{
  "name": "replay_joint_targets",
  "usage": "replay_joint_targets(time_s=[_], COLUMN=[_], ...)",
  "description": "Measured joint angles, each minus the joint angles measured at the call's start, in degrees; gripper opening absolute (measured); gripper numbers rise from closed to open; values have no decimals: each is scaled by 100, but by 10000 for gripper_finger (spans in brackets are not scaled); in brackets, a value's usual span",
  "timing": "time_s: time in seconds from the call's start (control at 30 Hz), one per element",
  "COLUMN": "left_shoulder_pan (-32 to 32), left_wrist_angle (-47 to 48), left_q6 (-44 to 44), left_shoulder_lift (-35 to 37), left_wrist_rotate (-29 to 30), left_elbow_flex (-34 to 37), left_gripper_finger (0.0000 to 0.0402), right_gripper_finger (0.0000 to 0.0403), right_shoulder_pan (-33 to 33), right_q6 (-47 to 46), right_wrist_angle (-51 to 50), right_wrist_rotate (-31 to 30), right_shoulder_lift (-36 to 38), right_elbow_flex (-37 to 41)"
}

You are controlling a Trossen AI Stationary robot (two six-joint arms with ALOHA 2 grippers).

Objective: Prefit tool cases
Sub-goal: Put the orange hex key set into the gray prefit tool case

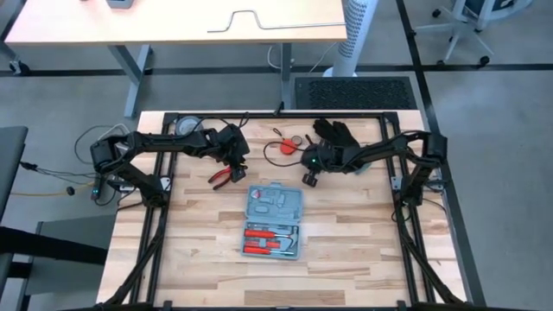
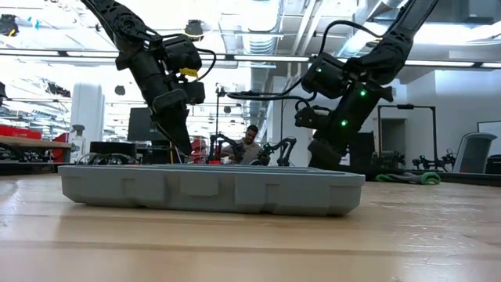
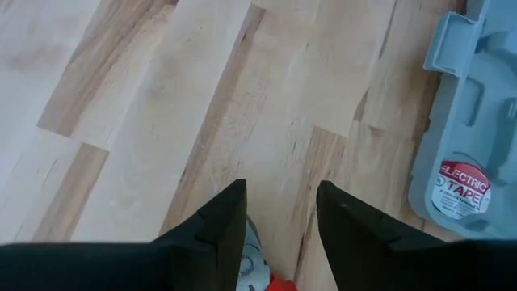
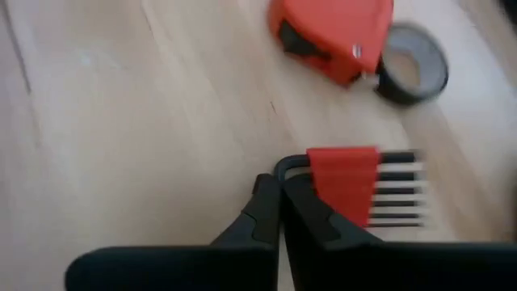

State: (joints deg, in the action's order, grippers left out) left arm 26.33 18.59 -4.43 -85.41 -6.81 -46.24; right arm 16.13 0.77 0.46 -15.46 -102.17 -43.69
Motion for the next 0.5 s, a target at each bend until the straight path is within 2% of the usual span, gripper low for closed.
replay_joint_targets(time_s=[0.17,0.27,0.5], left_shoulder_pan=[0,0,0], left_wrist_angle=[0,-6,-18], left_q6=[-26,-28,-19], left_shoulder_lift=[0,0,0], left_wrist_rotate=[0,0,-49], left_elbow_flex=[0,0,0], left_gripper_finger=[136,135,134], right_gripper_finger=[4,3,1], right_shoulder_pan=[40,112,288], right_q6=[-932,-1397,-2198], right_wrist_angle=[-403,-525,-376], right_wrist_rotate=[129,441,1739], right_shoulder_lift=[456,888,1750], right_elbow_flex=[48,69,42])
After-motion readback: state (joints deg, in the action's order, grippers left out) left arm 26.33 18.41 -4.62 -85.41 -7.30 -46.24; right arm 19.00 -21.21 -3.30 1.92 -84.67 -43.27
